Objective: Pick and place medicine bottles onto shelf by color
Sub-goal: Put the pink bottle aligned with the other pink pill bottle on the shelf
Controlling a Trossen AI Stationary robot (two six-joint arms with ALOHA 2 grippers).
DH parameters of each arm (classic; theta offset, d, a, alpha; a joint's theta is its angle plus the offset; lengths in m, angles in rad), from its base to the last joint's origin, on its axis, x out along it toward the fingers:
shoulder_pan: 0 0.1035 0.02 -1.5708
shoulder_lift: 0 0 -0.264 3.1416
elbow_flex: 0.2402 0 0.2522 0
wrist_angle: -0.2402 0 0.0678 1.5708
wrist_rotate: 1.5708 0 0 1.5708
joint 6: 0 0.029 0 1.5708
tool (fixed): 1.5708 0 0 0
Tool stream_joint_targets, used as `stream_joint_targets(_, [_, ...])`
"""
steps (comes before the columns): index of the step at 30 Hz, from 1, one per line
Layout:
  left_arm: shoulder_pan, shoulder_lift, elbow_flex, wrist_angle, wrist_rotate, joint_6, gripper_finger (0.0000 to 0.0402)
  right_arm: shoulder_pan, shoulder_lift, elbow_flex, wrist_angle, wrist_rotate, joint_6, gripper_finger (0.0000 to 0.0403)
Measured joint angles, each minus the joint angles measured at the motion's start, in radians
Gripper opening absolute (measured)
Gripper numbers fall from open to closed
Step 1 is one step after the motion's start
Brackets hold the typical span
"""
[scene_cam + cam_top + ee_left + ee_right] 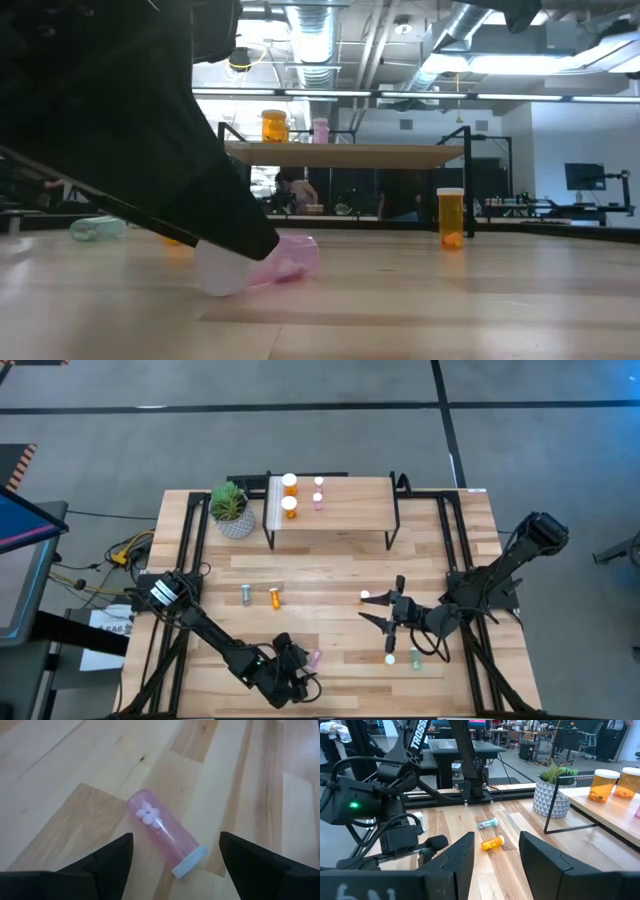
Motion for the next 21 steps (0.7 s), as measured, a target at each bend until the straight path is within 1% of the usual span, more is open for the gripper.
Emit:
stream_joint_targets(7, [-0.004,0.000,0.002,-0.071,0.037,-0.084,0.0280,0.000,0.000,0.000,0.000,0.000,0.000,0.0177])
stream_joint_targets(12, [-0.010,-0.002,0.003,-0.098,0.039,-0.101,0.0277,0.000,0.000,0.000,0.000,0.000,0.001,0.0177])
stream_joint_targets(16, [-0.012,-0.005,0.004,-0.138,0.047,-0.106,0.0258,0.000,0.000,0.000,0.000,0.000,0.003,0.0177])
stream_joint_targets(21, [-0.013,-0.005,0.004,-0.150,0.046,-0.107,0.0228,0.000,0.000,0.000,0.001,0.000,0.003,0.0177])
